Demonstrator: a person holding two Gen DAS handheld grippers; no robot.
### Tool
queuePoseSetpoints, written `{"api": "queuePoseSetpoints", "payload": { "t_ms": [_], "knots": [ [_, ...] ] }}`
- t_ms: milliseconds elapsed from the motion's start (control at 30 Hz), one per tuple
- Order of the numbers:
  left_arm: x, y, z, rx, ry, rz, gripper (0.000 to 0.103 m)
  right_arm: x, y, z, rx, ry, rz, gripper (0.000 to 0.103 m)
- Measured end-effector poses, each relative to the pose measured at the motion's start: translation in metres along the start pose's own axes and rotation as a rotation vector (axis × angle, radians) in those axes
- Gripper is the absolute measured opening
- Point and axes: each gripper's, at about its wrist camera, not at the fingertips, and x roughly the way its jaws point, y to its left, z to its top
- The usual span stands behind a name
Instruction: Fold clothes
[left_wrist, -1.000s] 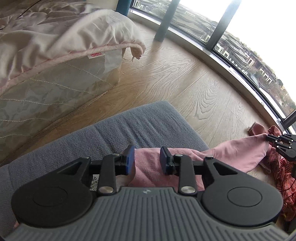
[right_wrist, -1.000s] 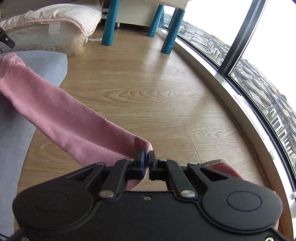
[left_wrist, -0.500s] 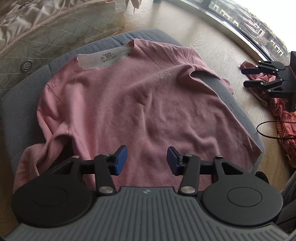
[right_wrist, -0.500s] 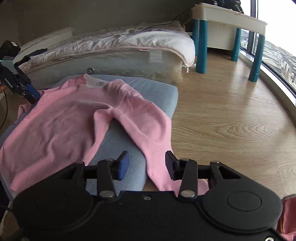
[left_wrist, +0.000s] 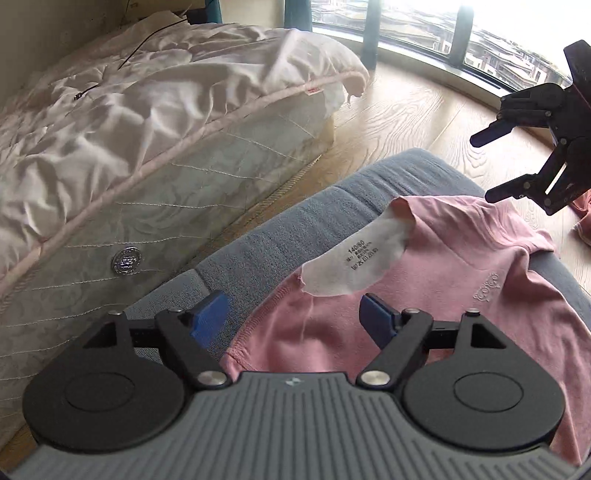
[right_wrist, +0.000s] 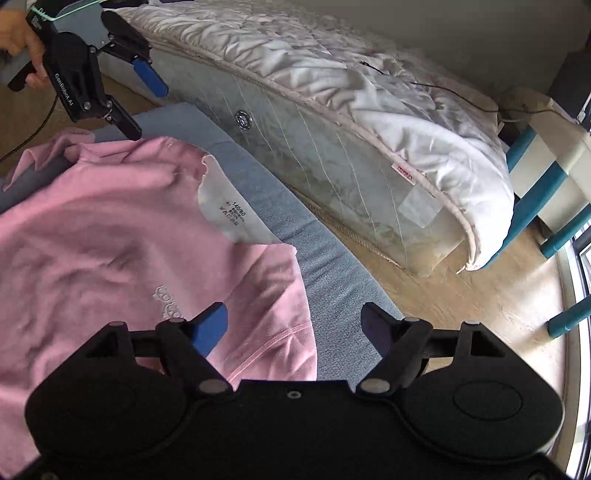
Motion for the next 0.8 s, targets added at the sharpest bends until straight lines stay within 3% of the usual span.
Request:
{"api": "queuePoseSetpoints", "payload": {
  "t_ms": [100,233,300,433,500,533,567,600,633,800],
  "knots": [
    [0.034,0.004,-0.006,0.053,0.023,0.044,0.082,0.044,-0.027,0.003,0.147,-0.001,0.051,0.059],
    [0.056,0.005,-0.009,0.080,0.069,-0.079,0.080,0.081,-0.047,-0.002,0.224,0.019,0.152,0.054],
    [0.062,0.009,-0.007,0.065,0.068,-0.101,0.072,0.094,-0.059,-0.005,0.267,-0.001,0.255,0.047],
    [0.074,0.015,-0.003,0.035,0.068,-0.144,0.059,0.115,-0.072,-0.010,0.352,-0.023,0.413,0.048],
    [0.080,0.019,-0.001,0.016,0.068,-0.159,0.058,0.121,-0.073,-0.012,0.366,-0.048,0.421,0.047],
    [0.080,0.021,0.000,0.002,0.065,-0.155,0.051,0.124,-0.074,-0.013,0.373,-0.061,0.425,0.045],
    [0.081,0.023,0.001,-0.012,0.063,-0.150,0.044,0.126,-0.074,-0.012,0.379,-0.072,0.420,0.032],
    [0.079,0.024,0.002,-0.016,0.062,-0.146,0.024,0.128,-0.074,-0.011,0.381,-0.072,0.409,0.007],
    [0.078,0.026,0.004,-0.021,0.062,-0.141,0.012,0.128,-0.074,-0.008,0.375,-0.064,0.395,0.004],
    [0.066,0.038,0.012,-0.024,0.061,-0.132,0.008,0.092,-0.064,0.011,0.260,-0.174,0.252,0.003]
  ]
}}
